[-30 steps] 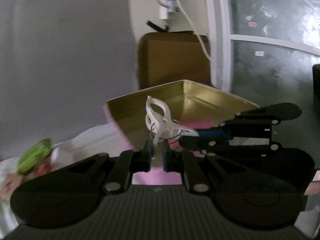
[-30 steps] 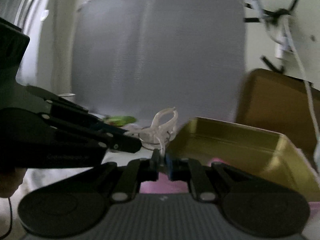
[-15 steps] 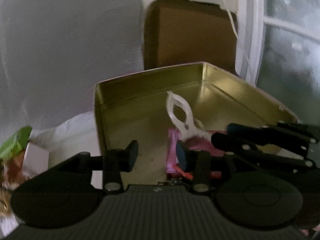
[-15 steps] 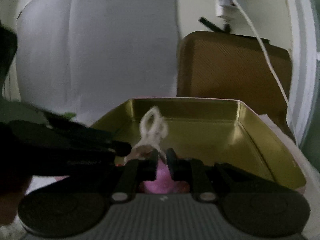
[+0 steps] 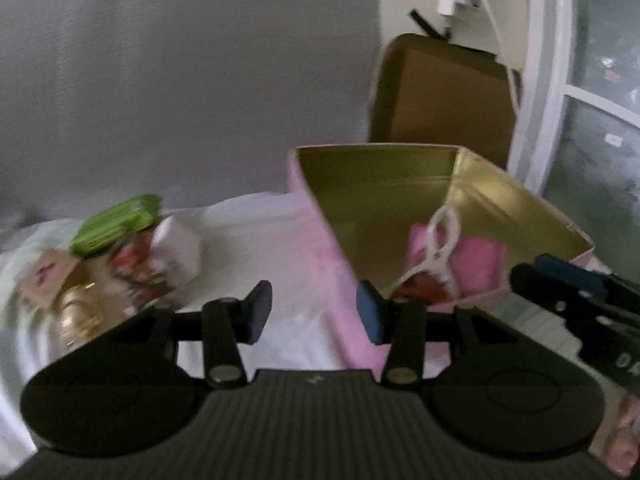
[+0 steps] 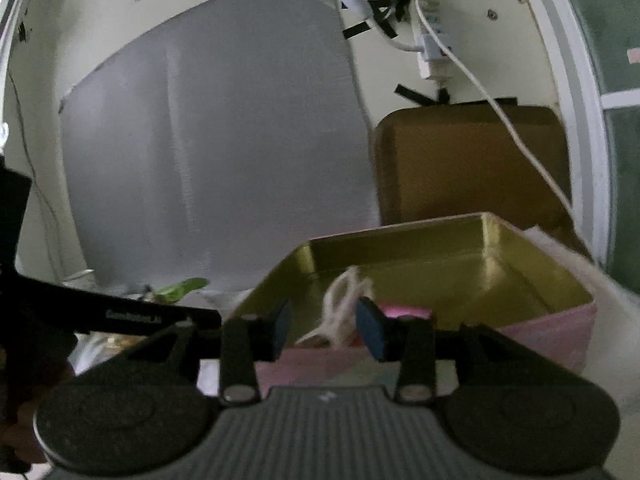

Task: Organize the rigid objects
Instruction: 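Lower the white clip into the pink tin and open the right gripper, then grasp the small red-and-brown figurine with the right gripper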

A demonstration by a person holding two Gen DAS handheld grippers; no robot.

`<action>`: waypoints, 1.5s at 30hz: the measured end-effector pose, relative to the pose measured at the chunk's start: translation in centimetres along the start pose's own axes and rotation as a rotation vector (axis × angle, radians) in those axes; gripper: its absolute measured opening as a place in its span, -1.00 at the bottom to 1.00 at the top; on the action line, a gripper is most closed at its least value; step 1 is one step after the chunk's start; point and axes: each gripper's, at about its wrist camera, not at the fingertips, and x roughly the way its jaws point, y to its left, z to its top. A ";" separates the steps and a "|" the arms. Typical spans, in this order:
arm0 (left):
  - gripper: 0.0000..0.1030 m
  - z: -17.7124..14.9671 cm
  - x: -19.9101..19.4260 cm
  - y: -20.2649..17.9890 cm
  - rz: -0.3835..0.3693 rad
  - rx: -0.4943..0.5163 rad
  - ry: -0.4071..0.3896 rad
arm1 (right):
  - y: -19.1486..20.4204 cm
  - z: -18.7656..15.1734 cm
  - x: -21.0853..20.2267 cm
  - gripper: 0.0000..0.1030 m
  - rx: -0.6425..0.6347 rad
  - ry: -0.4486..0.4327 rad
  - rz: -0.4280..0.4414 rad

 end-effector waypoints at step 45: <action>0.07 -6.6 -0.4 17.3 0.269 -0.247 0.039 | 15.4 -4.0 6.7 -0.21 -0.240 0.272 0.232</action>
